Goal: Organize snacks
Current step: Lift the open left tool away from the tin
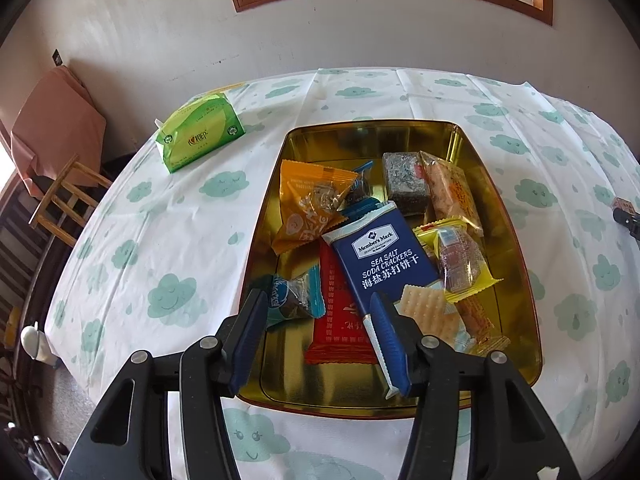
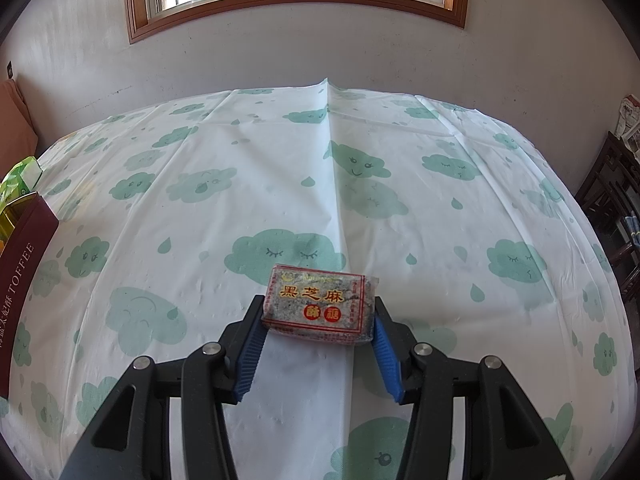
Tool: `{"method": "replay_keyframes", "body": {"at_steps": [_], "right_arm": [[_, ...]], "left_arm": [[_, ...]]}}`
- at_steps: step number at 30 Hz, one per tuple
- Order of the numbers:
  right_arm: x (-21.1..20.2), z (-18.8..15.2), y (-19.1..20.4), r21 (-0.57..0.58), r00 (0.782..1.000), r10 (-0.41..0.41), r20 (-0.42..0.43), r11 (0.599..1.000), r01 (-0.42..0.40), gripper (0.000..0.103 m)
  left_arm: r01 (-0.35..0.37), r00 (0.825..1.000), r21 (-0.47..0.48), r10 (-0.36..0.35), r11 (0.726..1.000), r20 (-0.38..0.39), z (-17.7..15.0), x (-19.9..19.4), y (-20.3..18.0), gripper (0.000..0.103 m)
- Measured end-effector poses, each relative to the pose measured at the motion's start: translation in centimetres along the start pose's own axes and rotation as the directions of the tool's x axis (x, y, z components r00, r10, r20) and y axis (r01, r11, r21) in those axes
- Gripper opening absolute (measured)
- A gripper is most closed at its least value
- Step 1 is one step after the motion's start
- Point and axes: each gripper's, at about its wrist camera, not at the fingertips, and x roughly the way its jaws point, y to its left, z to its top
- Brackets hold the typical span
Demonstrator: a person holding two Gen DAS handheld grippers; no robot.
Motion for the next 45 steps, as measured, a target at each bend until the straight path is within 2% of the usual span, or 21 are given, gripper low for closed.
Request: {"method": "replay_keyframes", "body": {"at_steps": [11, 28, 36, 45], "right_arm": [[0.0, 0.0, 0.0, 0.001, 1.0, 0.001, 0.0, 1.0, -0.001, 0.052], [0.0, 0.1, 0.2, 0.013, 1.0, -0.02, -0.011, 1.0, 0.02, 0.049], [-0.7, -0.2, 1.3, 0.004, 0.999, -0.036, -0.026, 0.999, 0.036, 0.049], [-2.9, -0.6, 4.7, -0.02, 0.999, 0.041, -0.02, 0.999, -0.041, 0.049]], "left_arm": [[0.021, 0.999, -0.012, -0.021, 1.0, 0.035, 0.2, -1.3, -0.2, 0.065], [0.023, 0.998, -0.022, -0.022, 0.999, 0.052, -0.2, -2.0, -0.6, 0.072], [-0.002, 0.998, -0.038, 0.004, 0.999, 0.061, -0.5, -2.1, -0.1, 0.075], [0.004, 0.998, -0.065, 0.0, 0.998, 0.056, -1.0, -2.0, 0.7, 0.076]]}}
